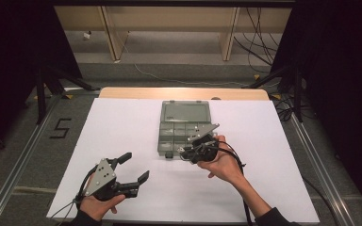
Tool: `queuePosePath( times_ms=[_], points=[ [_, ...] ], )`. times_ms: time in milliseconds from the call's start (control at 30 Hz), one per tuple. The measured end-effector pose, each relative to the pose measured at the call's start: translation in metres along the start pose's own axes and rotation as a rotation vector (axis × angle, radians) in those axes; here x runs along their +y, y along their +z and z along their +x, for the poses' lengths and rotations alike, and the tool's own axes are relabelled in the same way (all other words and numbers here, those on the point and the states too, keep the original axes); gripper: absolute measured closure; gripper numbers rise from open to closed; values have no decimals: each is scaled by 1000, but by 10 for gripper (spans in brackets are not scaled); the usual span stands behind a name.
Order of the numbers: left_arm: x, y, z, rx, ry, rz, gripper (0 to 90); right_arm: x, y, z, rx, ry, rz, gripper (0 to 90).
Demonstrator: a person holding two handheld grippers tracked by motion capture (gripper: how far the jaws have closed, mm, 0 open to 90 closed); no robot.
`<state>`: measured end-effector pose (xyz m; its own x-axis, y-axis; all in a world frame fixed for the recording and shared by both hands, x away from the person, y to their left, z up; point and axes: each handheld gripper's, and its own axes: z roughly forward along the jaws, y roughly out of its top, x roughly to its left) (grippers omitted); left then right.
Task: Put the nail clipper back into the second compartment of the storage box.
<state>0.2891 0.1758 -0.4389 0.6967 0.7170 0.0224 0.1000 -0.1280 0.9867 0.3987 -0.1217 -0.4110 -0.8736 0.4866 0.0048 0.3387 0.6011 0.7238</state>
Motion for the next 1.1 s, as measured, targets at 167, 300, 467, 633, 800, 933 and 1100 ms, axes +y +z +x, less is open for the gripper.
queuePosePath(
  times_ms=[167,300,467,633,800,933,1100],
  points=[
    [-1,1,0,-3,-5,-9,165,2,-2,-6,-29,8,-30,772],
    [0,0,0,1,1,-1,165,2,-2,-9,-43,26,-54,772],
    [0,0,0,1,0,0,165,4,-2,-17,-66,32,-77,772],
    [0,0,0,1,1,0,165,8,1,-22,-83,40,-92,772],
    [0,0,0,1,-1,-1,166,13,3,-27,-101,50,-106,772],
    [0,0,1,1,4,0,166,17,7,-32,-123,52,-126,772],
    [0,0,0,2,0,3,165,20,11,-34,-123,59,-118,772]
  ],
)
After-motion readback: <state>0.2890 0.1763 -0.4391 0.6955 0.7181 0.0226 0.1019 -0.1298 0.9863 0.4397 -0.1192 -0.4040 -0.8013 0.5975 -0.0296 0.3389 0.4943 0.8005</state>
